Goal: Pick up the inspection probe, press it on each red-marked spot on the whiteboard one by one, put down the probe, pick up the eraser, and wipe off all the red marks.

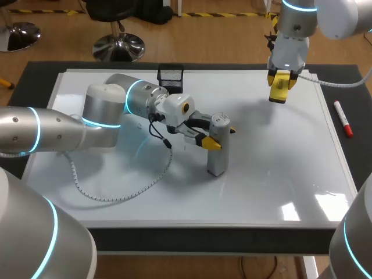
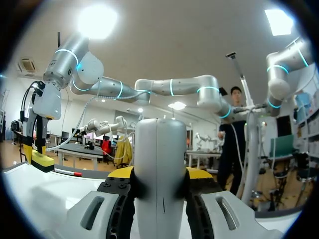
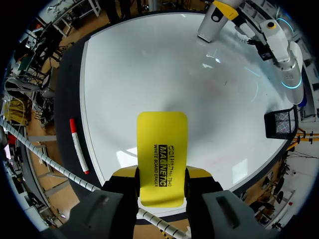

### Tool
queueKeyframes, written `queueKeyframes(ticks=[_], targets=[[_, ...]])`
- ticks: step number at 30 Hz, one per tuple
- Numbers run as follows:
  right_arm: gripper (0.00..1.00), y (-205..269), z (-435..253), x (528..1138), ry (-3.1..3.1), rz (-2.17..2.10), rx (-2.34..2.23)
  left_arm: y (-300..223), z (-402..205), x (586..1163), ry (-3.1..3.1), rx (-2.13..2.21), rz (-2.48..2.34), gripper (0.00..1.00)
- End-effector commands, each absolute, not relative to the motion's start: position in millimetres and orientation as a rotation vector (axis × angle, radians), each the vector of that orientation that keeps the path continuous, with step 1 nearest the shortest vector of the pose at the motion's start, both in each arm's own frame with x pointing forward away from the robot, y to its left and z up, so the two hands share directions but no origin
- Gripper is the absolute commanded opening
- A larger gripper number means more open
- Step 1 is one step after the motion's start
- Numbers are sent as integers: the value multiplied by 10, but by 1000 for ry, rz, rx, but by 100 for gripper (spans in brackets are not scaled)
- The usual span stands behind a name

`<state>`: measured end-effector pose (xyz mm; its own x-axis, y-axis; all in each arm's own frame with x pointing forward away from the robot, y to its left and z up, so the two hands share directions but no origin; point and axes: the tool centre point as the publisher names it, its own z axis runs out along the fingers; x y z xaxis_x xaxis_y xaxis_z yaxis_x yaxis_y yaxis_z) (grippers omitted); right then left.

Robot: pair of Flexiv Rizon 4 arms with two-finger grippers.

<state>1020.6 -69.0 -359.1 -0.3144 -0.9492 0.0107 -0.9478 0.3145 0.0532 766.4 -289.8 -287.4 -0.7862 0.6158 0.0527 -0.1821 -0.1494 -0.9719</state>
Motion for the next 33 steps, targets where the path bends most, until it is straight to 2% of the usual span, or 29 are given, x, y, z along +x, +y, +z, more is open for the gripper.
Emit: queueKeyframes(ticks=[1,18,33], targets=[[0,-698,-3580,10208,-2511,-52,1818,-2893,-2869,7649,-1604,-490,1979,0],[0,-698,-3580,10208,-2511,-52,1818,-2843,-2814,7624,-1641,-486,1957,0],[0,-698,-3580,10208,-2511,-52,1818,-2758,-2292,7571,-1680,-578,2010,0]])
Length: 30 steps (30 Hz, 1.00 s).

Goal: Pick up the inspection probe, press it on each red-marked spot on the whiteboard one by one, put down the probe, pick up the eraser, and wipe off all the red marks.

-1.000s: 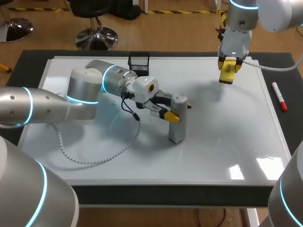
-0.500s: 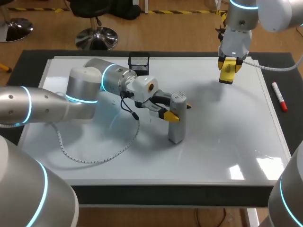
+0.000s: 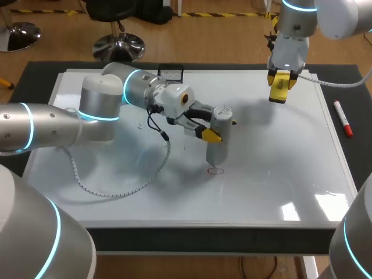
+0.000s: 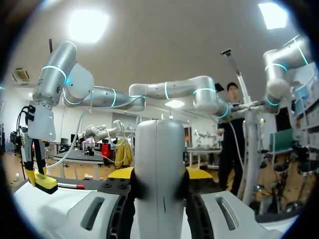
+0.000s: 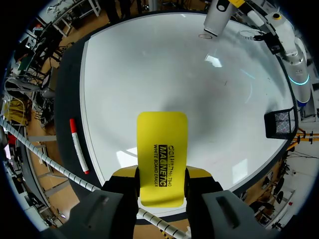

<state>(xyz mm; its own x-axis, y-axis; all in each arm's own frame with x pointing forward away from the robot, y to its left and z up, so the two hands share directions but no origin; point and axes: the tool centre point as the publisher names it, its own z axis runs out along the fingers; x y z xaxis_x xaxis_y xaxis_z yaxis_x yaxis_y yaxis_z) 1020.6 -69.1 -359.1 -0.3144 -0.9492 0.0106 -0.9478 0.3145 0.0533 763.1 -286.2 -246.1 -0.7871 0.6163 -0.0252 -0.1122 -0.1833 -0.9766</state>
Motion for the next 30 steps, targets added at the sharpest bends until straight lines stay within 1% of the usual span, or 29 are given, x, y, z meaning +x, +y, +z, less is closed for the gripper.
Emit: queueKeyframes(ticks=[1,20,30], targets=[[0,-698,-3580,10208,-2511,-52,1818,-2734,-2276,7582,-1685,-577,2017,0],[0,-698,-3580,10208,-2511,-52,1818,-2005,-2081,7927,-1850,-427,2141,0],[0,-698,-3580,10208,-2511,-52,1818,-1626,-2068,8266,-1889,-319,2213,0]])
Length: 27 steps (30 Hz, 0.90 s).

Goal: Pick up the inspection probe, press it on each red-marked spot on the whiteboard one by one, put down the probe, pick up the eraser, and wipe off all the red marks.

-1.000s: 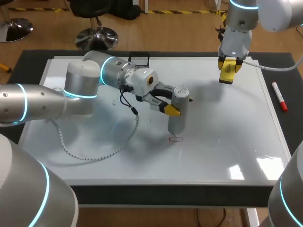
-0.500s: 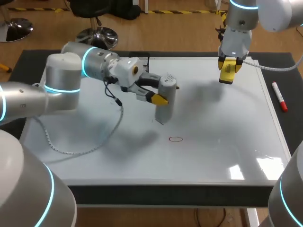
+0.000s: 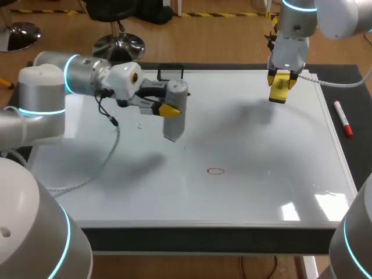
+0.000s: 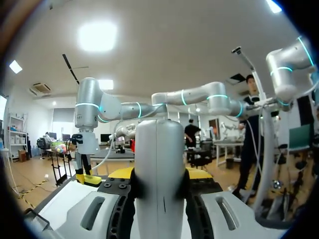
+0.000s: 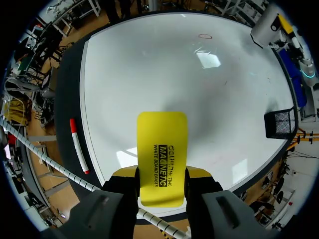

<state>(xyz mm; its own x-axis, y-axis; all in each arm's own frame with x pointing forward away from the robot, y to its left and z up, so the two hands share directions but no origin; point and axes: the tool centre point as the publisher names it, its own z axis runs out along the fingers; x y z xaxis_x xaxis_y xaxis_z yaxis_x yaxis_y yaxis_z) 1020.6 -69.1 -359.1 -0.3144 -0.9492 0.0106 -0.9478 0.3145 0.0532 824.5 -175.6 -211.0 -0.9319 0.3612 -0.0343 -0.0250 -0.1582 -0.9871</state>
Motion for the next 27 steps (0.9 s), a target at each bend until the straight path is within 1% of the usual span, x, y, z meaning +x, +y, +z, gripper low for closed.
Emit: queueKeyframes(ticks=[1,10,27], targets=[[0,-698,-3580,10208,-2511,-52,1818,-1602,-2067,8304,-1895,-307,2214,0],[0,-698,-3580,10208,-2511,-52,1818,-1400,-2100,8673,-1913,-221,2246,0],[0,-698,-3580,10208,-2511,-52,1818,-1118,-2264,9050,-1915,-115,2348,0]])
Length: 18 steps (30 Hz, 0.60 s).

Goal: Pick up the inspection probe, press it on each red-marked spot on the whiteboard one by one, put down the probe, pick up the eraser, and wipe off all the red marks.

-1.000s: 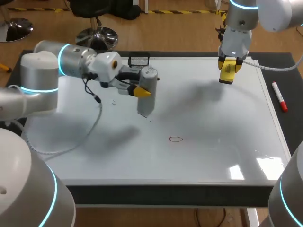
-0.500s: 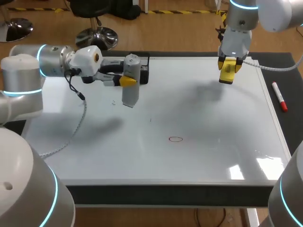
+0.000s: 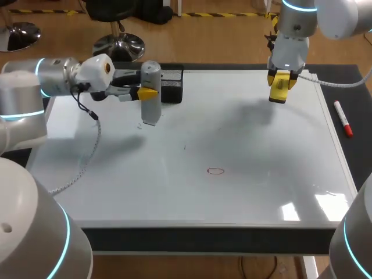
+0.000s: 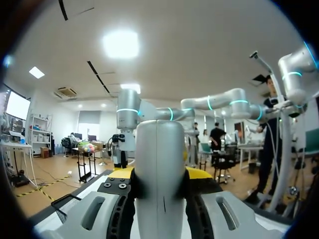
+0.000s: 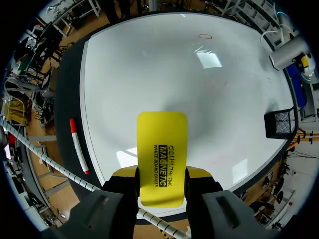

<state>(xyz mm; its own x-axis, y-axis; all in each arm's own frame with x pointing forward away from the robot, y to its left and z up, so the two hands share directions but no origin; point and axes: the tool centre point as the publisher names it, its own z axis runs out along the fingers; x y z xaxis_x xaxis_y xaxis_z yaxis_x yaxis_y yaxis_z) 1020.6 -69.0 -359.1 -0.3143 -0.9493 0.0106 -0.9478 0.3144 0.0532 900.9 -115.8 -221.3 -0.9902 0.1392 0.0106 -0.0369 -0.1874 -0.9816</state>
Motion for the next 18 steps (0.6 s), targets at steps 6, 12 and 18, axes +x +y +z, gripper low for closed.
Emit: queueKeyframes(ticks=[6,12,18], targets=[[0,-698,-3580,10208,-2511,-52,1818,-1075,-2315,9147,-1918,-85,2365,0],[0,-698,-3580,10208,-2511,-52,1818,-1054,-2338,9230,-1920,-65,2375,0],[0,-698,-3580,10208,-2511,-52,1818,-986,-2368,9347,-1929,-50,2377,0]])
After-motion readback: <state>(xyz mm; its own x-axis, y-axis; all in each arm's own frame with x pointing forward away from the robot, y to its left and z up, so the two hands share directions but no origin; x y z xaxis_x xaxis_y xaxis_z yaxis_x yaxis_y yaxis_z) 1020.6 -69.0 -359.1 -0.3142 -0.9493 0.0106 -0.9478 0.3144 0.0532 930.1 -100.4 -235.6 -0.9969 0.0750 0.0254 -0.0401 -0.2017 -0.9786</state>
